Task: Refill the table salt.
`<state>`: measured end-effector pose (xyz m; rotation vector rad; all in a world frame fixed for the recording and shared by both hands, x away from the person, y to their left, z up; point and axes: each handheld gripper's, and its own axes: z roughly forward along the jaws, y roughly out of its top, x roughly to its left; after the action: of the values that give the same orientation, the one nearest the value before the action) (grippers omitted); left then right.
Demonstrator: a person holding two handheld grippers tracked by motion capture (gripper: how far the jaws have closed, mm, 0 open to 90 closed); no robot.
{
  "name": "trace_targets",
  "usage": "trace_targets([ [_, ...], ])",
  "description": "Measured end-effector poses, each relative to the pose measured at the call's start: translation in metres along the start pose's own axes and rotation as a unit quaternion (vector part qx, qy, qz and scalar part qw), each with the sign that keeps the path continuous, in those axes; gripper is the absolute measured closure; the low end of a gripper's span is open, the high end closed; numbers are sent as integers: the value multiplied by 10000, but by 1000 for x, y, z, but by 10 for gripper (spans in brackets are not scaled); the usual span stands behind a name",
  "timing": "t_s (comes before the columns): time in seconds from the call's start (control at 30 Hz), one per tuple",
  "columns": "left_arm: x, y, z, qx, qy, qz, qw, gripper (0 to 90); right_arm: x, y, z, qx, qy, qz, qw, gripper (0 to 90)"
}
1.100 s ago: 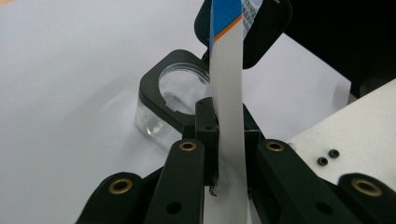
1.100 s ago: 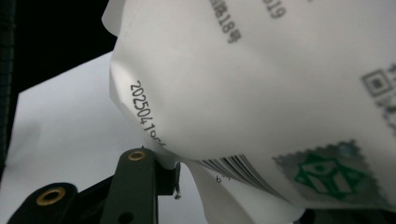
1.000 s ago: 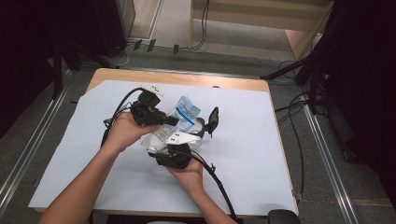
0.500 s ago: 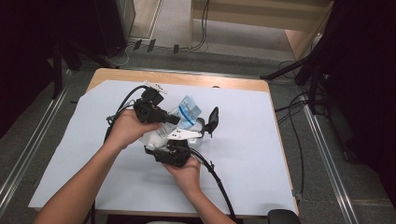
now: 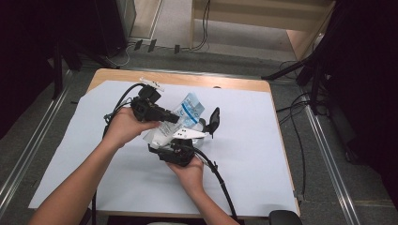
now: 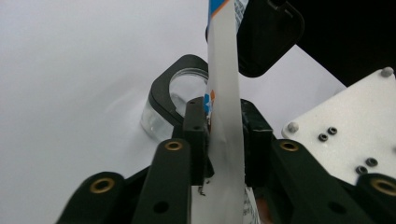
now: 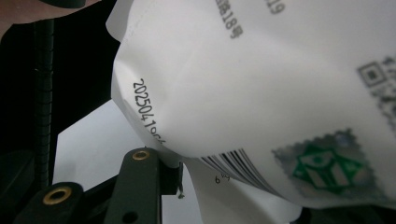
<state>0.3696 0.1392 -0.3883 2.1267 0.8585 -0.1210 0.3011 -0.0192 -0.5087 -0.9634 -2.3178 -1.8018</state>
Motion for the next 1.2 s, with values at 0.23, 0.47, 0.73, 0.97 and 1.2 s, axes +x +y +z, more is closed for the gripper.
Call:
trace_targets([
  [0.23, -6, 2, 7, 232, 247, 1, 9994, 889, 3, 0, 3, 196, -26, -209, 9996, 570],
  [0.47, -8, 7, 6, 220, 298, -63, 9993, 895, 6, 6, 3, 307, -178, -439, 9984, 567],
  [0.73, -5, 8, 6, 124, 104, 11, 9999, 858, 3, 8, 1, 51, 175, 83, 9998, 622],
  [0.97, -2, 8, 1, 31, -46, 7, 10000, 793, 1, 10, -2, -193, 392, 306, 9986, 626],
  [1.2, -4, 6, -1, 82, 20, 73, 9999, 874, -1, 9, -5, -204, 431, 273, 9985, 622],
])
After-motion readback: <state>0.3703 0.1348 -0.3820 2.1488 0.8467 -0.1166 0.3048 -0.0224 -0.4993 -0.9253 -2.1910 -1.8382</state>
